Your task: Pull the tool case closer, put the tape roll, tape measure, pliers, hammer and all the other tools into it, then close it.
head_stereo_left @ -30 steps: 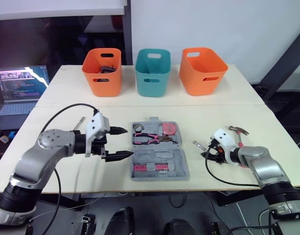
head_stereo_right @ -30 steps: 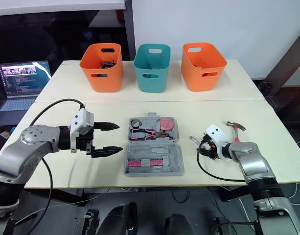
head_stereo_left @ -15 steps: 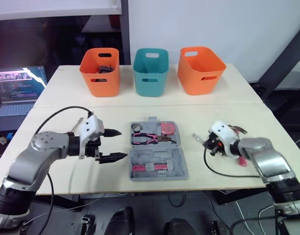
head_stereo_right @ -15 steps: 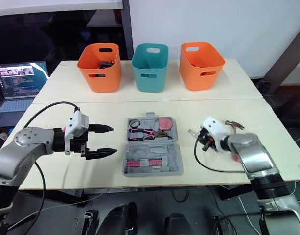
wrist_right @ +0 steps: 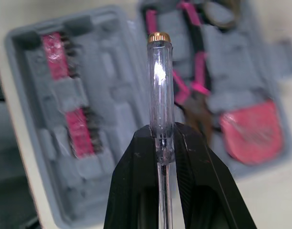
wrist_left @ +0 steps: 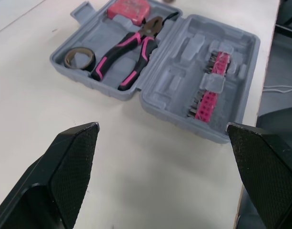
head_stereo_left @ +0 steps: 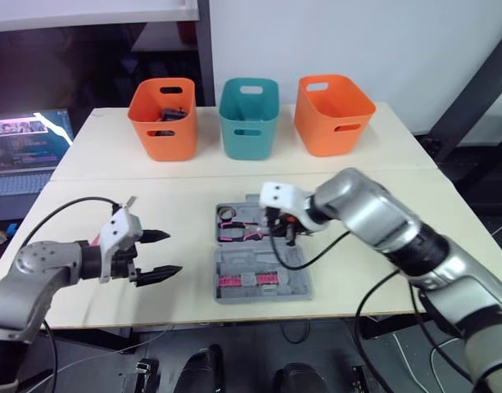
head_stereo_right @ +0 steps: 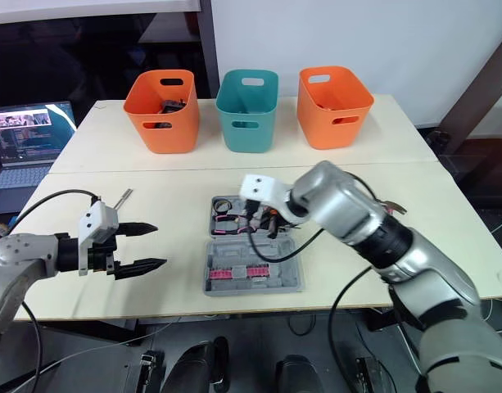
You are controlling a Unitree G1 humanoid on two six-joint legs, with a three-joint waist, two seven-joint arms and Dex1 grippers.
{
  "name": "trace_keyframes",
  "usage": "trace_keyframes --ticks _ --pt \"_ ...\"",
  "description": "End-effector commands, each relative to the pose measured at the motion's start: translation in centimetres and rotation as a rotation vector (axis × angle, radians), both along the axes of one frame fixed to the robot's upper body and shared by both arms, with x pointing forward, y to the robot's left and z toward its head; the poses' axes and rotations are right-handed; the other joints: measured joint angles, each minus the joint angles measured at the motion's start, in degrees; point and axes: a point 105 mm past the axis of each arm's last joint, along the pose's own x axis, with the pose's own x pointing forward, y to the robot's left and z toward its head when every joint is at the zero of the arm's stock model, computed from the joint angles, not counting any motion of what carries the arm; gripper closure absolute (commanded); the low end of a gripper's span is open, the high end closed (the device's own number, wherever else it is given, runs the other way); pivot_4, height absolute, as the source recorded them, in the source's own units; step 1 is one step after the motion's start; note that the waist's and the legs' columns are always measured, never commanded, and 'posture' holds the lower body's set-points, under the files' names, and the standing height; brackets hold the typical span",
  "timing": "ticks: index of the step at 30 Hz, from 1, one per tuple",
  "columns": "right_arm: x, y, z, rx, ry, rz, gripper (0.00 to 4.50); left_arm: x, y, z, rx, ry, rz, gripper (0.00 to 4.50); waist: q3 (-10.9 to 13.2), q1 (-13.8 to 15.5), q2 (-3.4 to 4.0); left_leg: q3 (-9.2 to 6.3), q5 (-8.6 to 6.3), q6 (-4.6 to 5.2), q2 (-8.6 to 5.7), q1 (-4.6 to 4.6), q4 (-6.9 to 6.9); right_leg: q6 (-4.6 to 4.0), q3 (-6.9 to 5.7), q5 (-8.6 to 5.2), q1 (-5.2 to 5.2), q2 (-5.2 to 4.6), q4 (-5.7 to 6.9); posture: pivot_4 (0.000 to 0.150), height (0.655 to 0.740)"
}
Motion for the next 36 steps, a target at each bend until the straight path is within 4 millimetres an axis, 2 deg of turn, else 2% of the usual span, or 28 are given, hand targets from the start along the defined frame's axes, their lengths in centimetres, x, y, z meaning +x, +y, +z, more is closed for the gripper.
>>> trace_keyframes --ticks 1,4,11,20,30,36 --pt "0.2 0.9 -1.4 -0.072 -0.002 0.035 4.5 -0.5 0.4 1.1 0.001 -0.051 0.024 0.0 0.0 0.3 0.0 0.0 0.0 0.0 0.0 -0.01 0.0 0.0 0.0 0.0 -0.08 0.0 0.02 0.15 0.74" --pt "0.9 1.9 -2.4 -0.093 -0.025 0.035 4.5 -1.0 0.4 0.9 0.004 -0.049 0.04 0.0 0.0 0.3 -0.01 0.05 0.0 0.0 0.0 0.0 0.05 0.0 0.0 0.0 -0.17 -0.01 0.04 0.15 0.74" --pt "0.7 2.7 -3.9 -0.127 -0.039 0.096 4.5 -1.9 -0.5 0.8 0.0 -0.047 0.03 0.0 0.0 0.3 -0.02 0.09 0.0 -0.02 0.0 0.05 0.13 0.0 0.05 0.0 -0.21 -0.03 0.22 0.15 0.74" --pt "1.1 4.1 -4.5 -0.115 -0.072 0.124 4.5 -2.0 -1.1 1.0 -0.001 -0.052 0.023 0.0 0.0 0.2 -0.02 0.58 0.0 -0.03 0.21 0.09 0.12 0.0 0.16 0.0 -0.29 0.01 0.47 0.15 0.74" --pt "1.9 4.3 -5.6 -0.132 -0.11 0.148 4.5 -1.8 -1.1 0.8 0.011 -0.048 0.017 0.0 0.0 0.2 -0.03 0.8 -0.01 -0.03 0.35 0.22 0.11 -0.01 0.23 0.0 -0.41 0.04 0.49 0.15 0.74" --pt "2.3 4.9 -4.9 -0.095 -0.141 0.157 4.5 -1.7 -1.2 0.9 0.008 -0.046 0.009 0.0 0.0 0.2 -0.03 0.86 -0.01 -0.04 0.41 0.25 0.1 -0.04 0.26 0.02 -0.4 0.07 0.5 0.15 0.74"
